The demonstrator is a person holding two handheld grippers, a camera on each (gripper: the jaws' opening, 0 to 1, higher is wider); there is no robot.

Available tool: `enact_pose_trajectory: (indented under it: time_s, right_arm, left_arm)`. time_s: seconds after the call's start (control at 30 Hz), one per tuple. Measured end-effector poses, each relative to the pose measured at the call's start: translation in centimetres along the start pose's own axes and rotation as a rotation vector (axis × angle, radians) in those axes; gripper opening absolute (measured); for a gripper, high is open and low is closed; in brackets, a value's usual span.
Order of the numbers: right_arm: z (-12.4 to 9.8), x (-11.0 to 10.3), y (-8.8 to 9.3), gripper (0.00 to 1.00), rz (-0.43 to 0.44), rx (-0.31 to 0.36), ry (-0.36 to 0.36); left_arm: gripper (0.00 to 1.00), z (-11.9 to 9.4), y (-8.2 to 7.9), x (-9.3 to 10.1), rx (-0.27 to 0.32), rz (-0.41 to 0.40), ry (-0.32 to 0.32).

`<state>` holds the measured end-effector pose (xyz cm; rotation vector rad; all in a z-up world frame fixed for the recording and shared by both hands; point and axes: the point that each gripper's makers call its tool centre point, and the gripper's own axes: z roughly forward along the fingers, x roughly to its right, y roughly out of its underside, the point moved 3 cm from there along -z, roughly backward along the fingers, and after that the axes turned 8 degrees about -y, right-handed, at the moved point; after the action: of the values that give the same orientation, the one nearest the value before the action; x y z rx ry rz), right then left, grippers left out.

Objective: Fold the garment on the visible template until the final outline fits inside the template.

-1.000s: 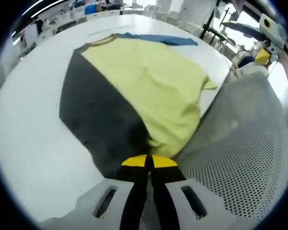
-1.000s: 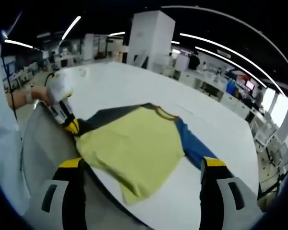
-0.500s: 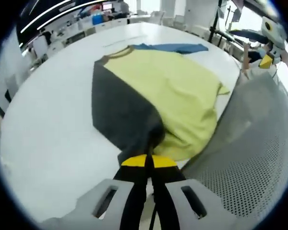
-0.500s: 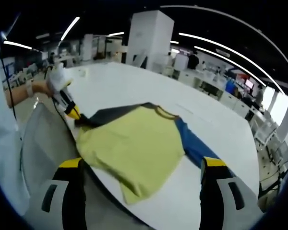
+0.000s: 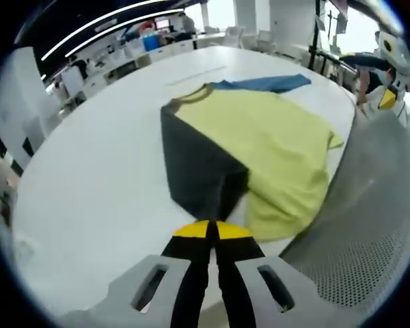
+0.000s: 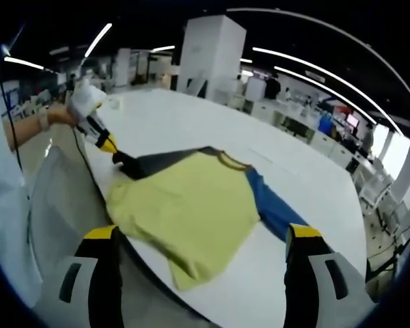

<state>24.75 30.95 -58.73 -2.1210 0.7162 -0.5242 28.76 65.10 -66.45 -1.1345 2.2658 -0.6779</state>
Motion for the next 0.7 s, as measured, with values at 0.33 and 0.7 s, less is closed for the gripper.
enact_pose_trajectory:
  time_s: [0.33,0.7]
  right_arm:
    - [-0.3,0.2,-0.1,1.00,0.001,0.007,0.017]
    - [-0.6,0.4,-0.4,1.00,0.009,0.018,0.033]
  left_arm:
    - [0.00,-1.2,-1.3,-4.2,0.008,0.034,-0.077]
    - [0.00,-1.4,-3.0,-7.5,0.020,0.045,-0.107]
